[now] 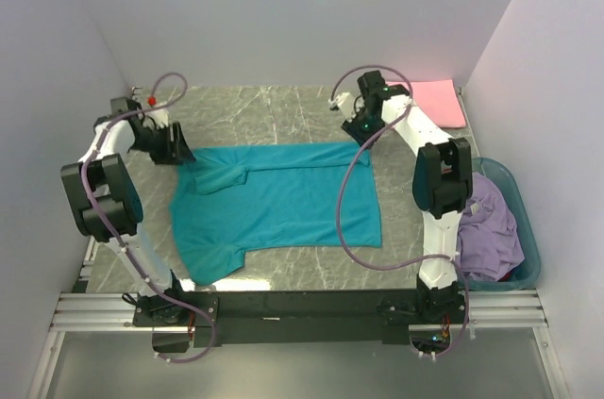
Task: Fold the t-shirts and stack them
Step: Fold the tshirt
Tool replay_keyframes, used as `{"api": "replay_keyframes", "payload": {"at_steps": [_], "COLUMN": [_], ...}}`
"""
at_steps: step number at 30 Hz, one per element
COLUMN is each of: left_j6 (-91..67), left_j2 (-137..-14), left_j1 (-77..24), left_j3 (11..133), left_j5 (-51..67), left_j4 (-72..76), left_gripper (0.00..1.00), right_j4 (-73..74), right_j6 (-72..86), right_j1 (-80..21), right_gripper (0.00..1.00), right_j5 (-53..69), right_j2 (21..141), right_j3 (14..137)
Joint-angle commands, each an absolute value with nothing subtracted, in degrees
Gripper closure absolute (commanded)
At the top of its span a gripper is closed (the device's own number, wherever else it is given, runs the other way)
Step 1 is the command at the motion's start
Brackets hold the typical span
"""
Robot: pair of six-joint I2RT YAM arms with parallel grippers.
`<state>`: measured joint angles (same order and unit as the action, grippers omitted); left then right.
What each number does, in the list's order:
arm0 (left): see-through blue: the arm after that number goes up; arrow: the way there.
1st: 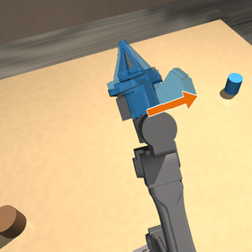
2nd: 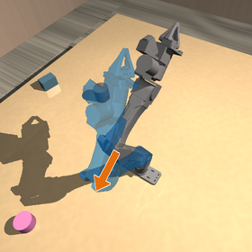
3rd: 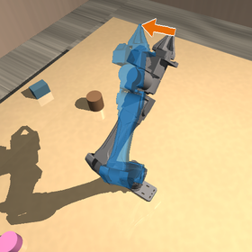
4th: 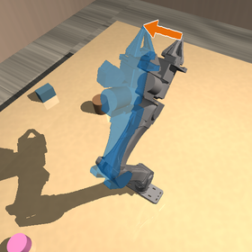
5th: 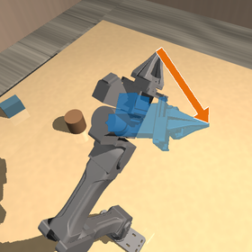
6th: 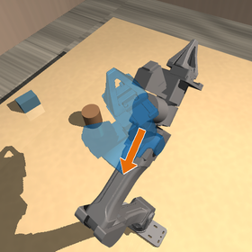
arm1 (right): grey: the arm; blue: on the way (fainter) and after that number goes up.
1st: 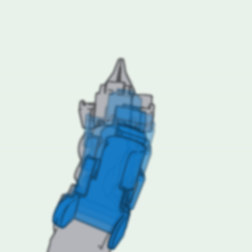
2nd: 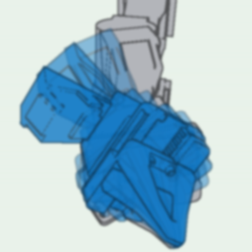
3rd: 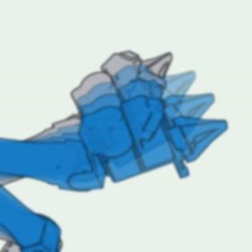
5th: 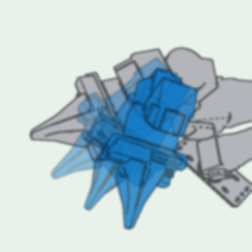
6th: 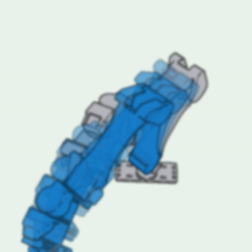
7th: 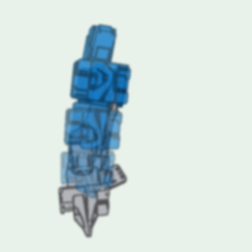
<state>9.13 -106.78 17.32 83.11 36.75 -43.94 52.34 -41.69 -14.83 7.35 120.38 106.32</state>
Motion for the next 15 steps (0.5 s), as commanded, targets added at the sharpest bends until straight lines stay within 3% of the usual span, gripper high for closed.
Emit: {"api": "replay_keyframes", "payload": {"at_steps": [1,4,15], "left_j6": [12.6,13.3,12.4], "left_j2": [-105.6,-104.9,-106.2], "left_j1": [16.5,15.5,12.4], "left_j3": [77.7,74.7,73.3], "left_j5": [36.4,35.9,36.0], "left_j4": [-46.8,-46.3,-45.7], "left_gripper": [0.41,0.34,0.41], "right_j4": [53.5,50.0,45.4], "right_j6": [-43.9,-44.6,-46.0], "right_j1": [-17.6,-19.1,-20.0], "right_gripper": [0.56,0.55,0.58], "right_j5": [6.4,3.7,0.1], "right_j2": [119.3,119.0,120.0], "right_j3": [101.7,97.9,93.7]}}
